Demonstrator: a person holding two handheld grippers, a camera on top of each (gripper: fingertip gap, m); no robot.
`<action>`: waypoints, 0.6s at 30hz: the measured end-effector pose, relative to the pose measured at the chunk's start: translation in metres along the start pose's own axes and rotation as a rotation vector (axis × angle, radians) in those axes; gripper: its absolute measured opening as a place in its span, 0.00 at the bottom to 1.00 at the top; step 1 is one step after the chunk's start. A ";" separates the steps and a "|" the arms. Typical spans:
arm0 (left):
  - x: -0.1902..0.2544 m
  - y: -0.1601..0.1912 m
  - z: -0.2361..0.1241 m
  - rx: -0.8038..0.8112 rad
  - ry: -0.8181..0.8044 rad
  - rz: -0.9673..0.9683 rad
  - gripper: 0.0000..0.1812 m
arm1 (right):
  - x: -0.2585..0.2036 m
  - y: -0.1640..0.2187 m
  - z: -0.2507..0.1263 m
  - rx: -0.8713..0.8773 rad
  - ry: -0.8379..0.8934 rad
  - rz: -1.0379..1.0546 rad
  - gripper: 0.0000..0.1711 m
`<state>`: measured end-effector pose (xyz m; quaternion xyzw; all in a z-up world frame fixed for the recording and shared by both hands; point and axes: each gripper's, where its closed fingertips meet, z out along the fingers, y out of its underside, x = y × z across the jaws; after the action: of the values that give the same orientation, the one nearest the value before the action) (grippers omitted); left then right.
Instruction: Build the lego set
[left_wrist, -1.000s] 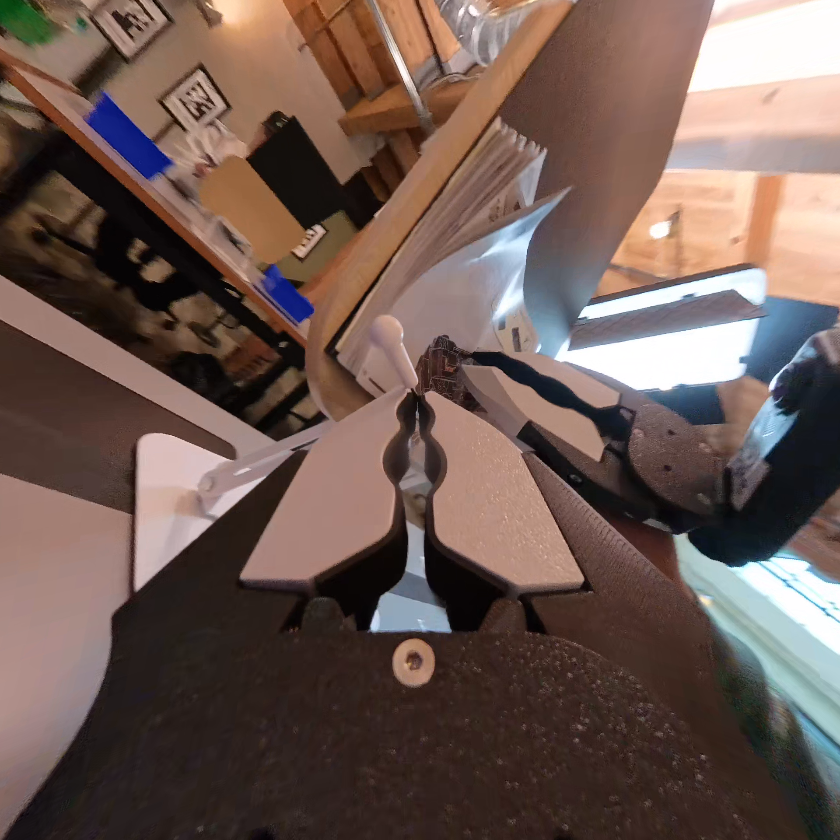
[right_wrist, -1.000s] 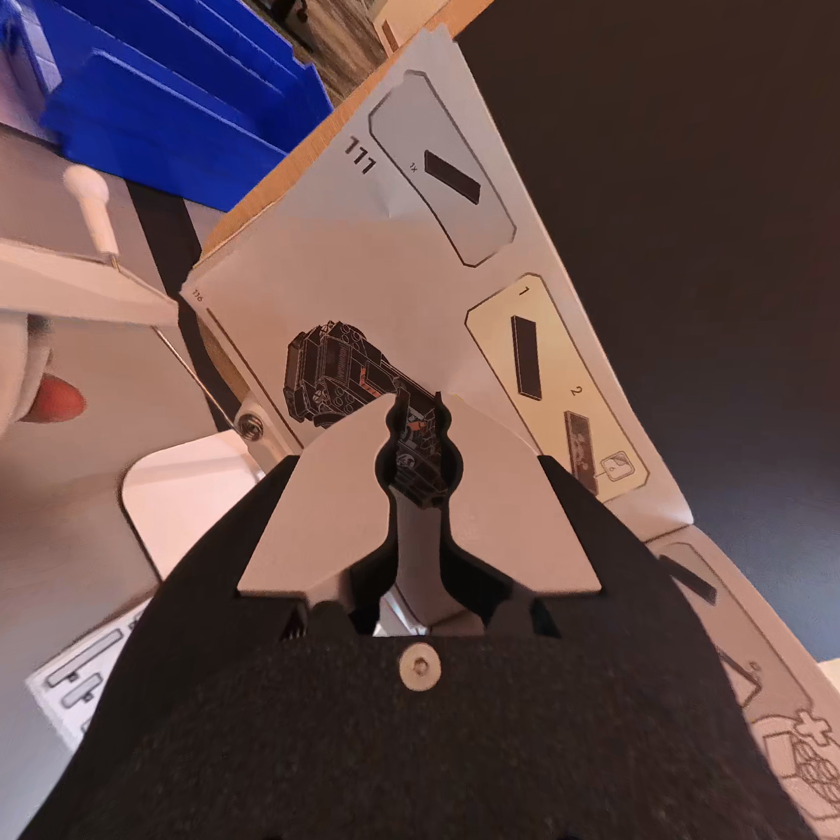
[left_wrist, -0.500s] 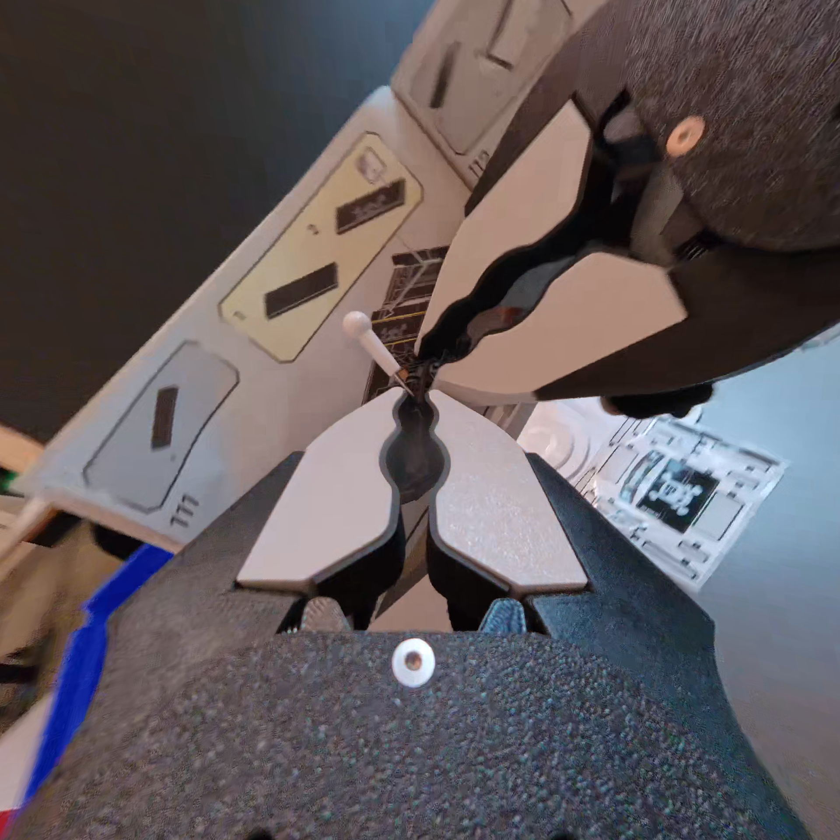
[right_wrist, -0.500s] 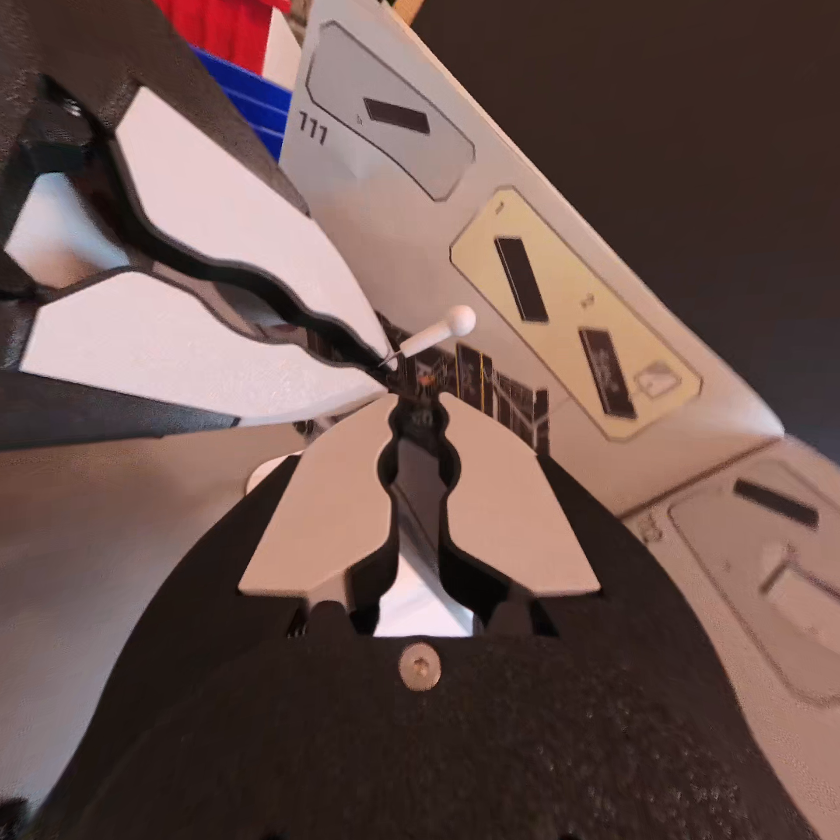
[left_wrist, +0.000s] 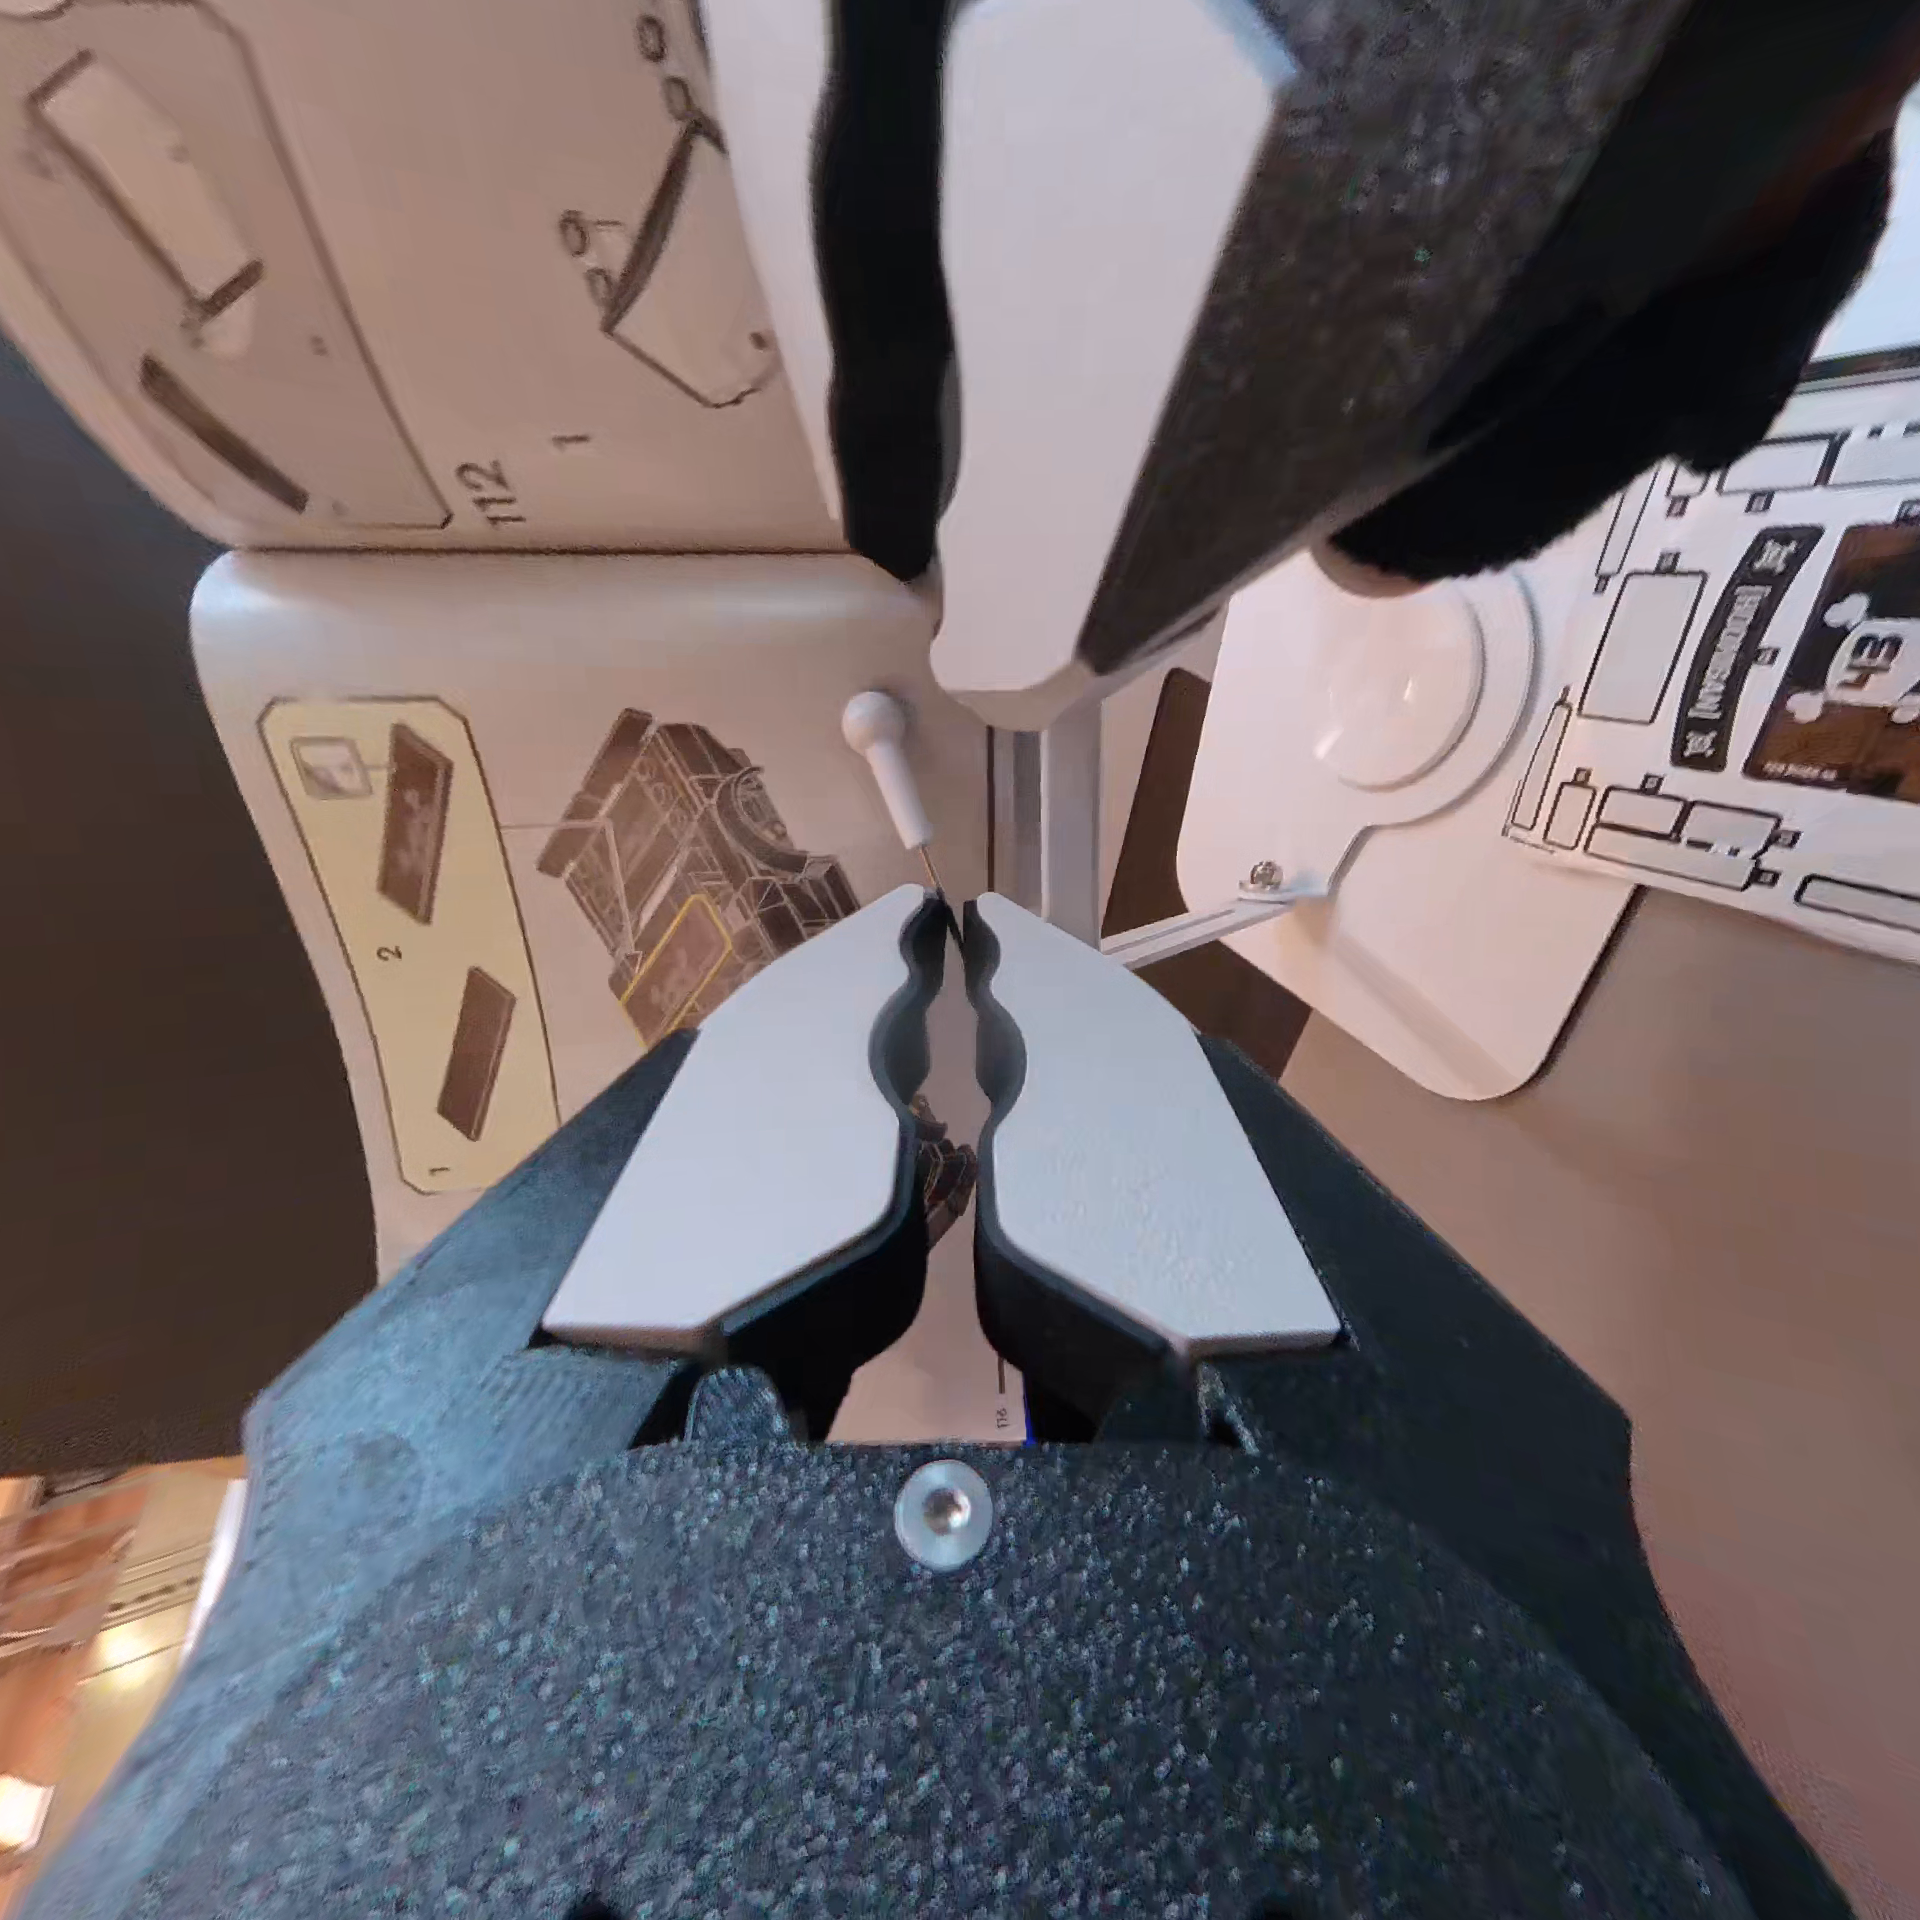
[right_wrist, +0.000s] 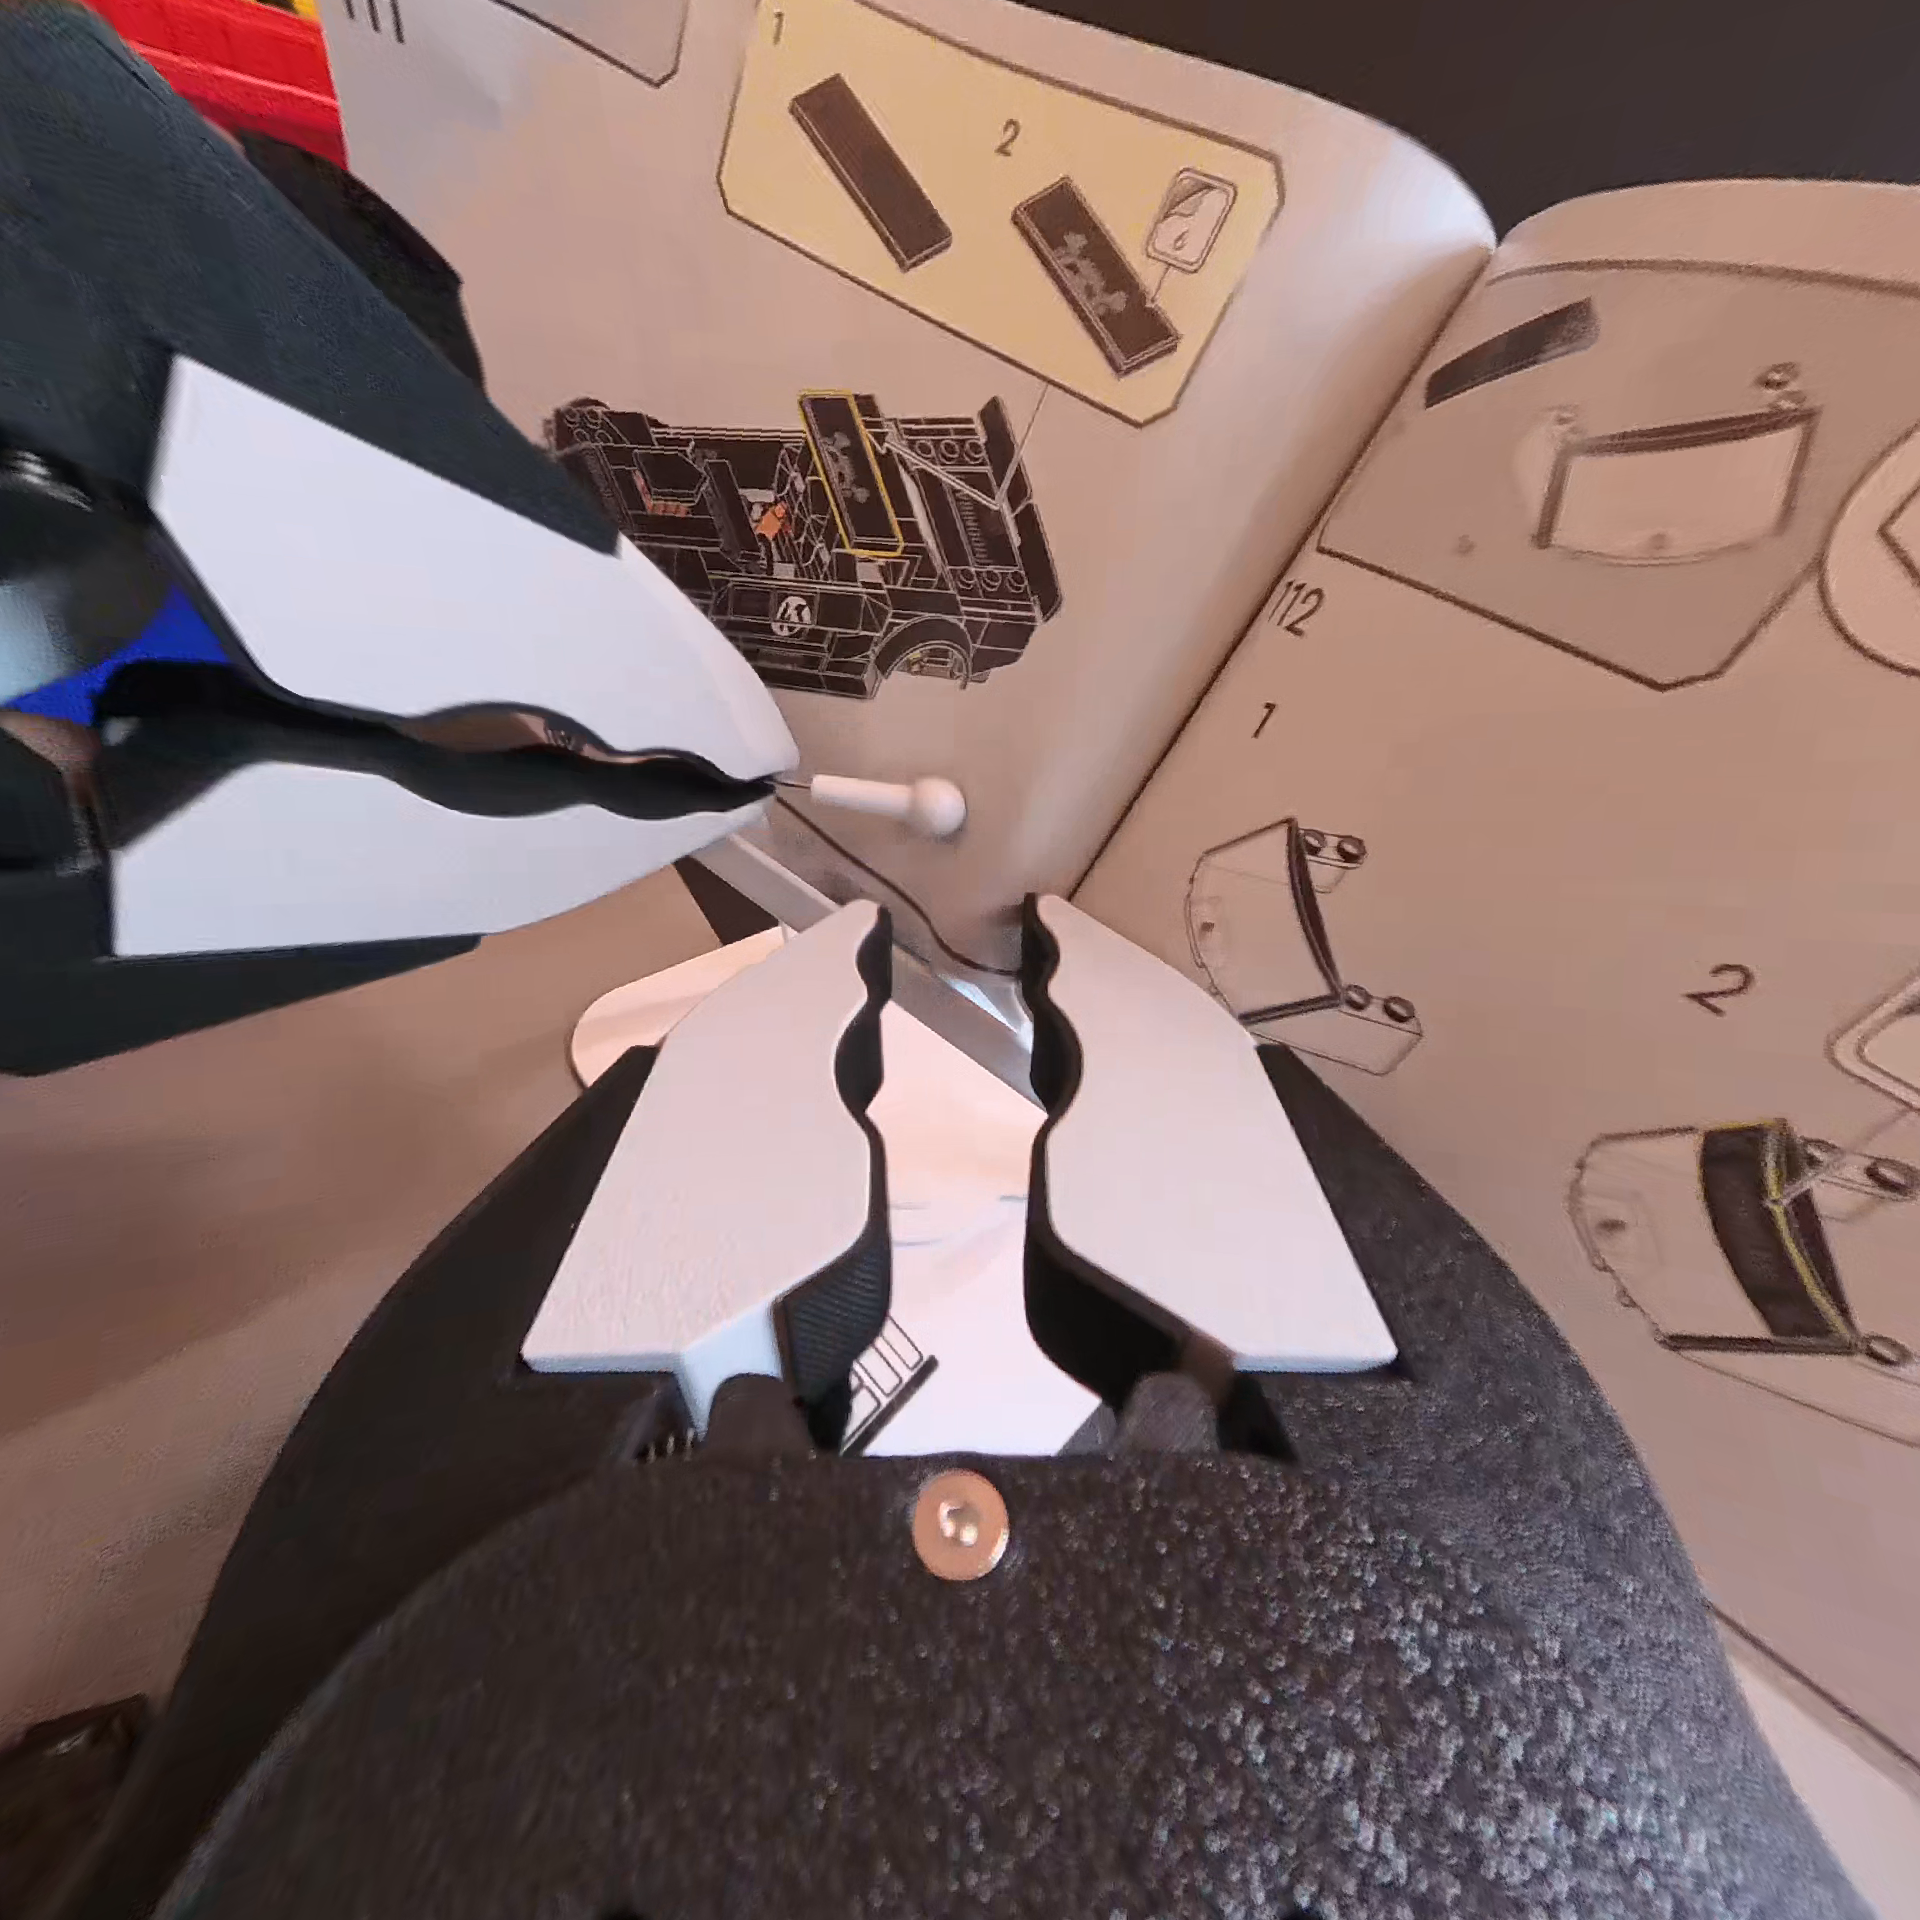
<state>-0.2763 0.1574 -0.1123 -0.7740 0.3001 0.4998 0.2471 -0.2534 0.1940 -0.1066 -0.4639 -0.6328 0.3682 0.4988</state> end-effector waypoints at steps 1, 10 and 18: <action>0.000 0.000 0.001 -0.007 -0.001 0.018 0.02 | 0.000 0.000 -0.001 0.002 -0.010 0.007 0.14; -0.003 -0.012 -0.019 0.190 -0.003 -0.292 0.12 | 0.017 0.001 -0.049 0.051 0.025 0.079 0.14; 0.005 0.007 -0.071 0.561 0.077 -1.004 0.10 | 0.037 -0.008 -0.111 0.111 0.214 0.155 0.18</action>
<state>-0.2348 0.1031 -0.0905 -0.7441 0.0259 0.1943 0.6387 -0.1500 0.2277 -0.0628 -0.5196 -0.5168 0.3886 0.5585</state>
